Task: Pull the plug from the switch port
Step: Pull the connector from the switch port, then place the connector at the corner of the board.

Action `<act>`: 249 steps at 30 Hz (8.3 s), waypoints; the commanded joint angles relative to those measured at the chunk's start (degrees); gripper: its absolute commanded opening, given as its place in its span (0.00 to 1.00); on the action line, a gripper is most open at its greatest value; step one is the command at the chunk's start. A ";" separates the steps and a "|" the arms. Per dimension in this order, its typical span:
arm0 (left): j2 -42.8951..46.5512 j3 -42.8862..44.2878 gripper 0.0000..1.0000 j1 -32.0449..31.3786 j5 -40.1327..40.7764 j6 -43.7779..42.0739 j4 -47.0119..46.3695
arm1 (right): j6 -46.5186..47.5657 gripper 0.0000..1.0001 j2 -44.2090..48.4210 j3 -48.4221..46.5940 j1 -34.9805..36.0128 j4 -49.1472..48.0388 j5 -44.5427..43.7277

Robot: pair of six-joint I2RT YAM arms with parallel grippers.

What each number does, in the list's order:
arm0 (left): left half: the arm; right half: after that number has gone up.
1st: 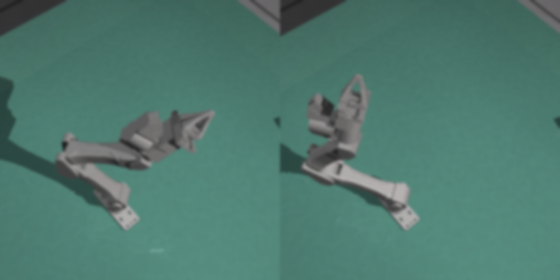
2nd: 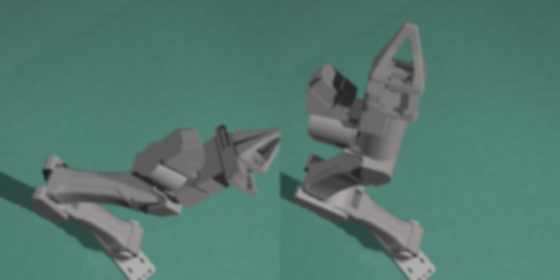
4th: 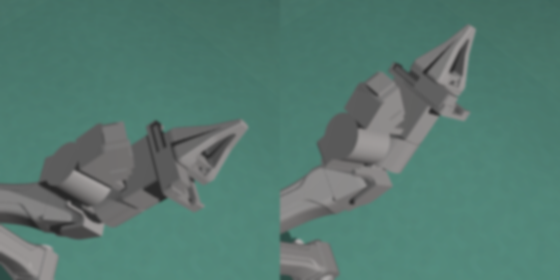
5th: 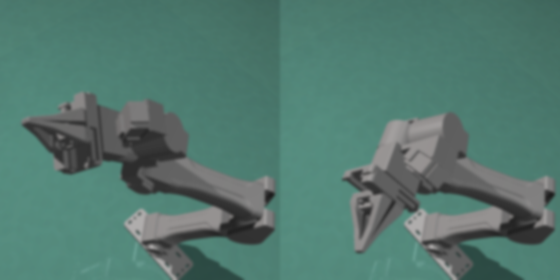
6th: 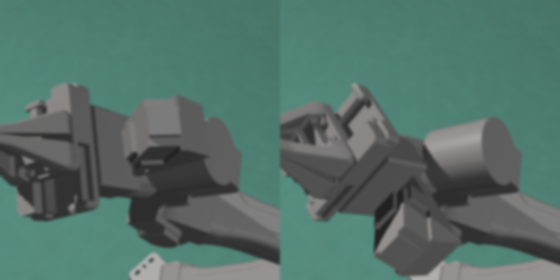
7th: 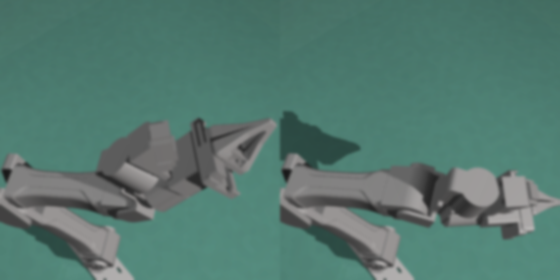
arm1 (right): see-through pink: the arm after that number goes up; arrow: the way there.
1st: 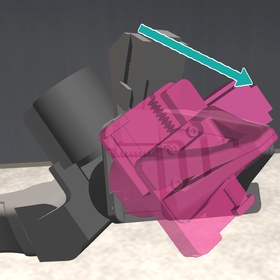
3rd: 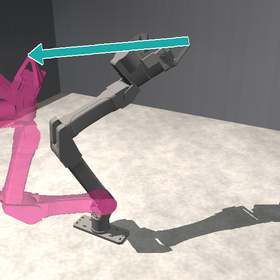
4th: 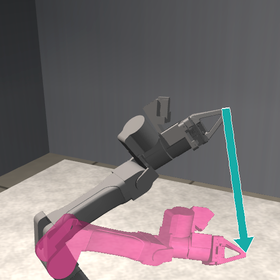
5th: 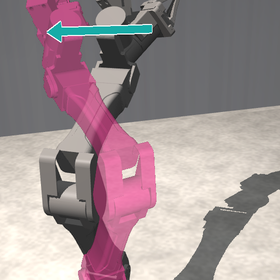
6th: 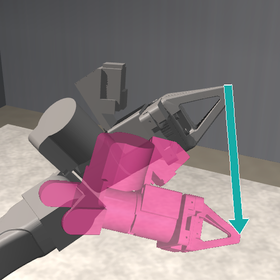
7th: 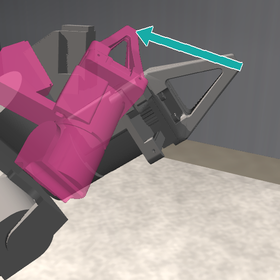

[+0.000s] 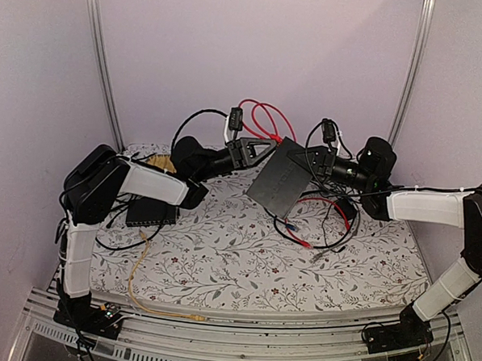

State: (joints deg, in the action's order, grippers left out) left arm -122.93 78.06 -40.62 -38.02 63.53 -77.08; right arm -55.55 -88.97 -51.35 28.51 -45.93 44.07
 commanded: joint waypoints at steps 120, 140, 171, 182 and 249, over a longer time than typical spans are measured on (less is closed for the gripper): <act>7.42 -8.48 0.00 -1.35 9.96 -2.36 -0.35 | 2.80 0.01 8.40 1.31 -4.21 -0.34 0.14; 8.31 -9.87 0.00 -1.27 13.08 -2.77 -0.42 | 2.60 0.01 8.27 1.46 -3.73 -1.26 0.22; 8.93 -9.30 0.00 4.49 3.81 1.99 1.48 | 3.34 0.01 8.80 -1.12 -4.75 0.40 0.14; -0.74 3.49 0.00 4.08 -8.28 4.98 6.23 | 4.86 0.01 14.28 -0.93 -6.95 3.77 -0.66; 3.39 -10.73 0.98 -7.97 11.64 -1.20 20.38 | 9.26 0.01 23.55 -1.23 -8.93 13.60 -1.97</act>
State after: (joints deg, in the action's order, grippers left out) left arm -123.50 71.16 -49.41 -34.20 68.93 -54.15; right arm -45.23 -65.01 -49.71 19.70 -26.61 41.30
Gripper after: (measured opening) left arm 0.979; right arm 0.245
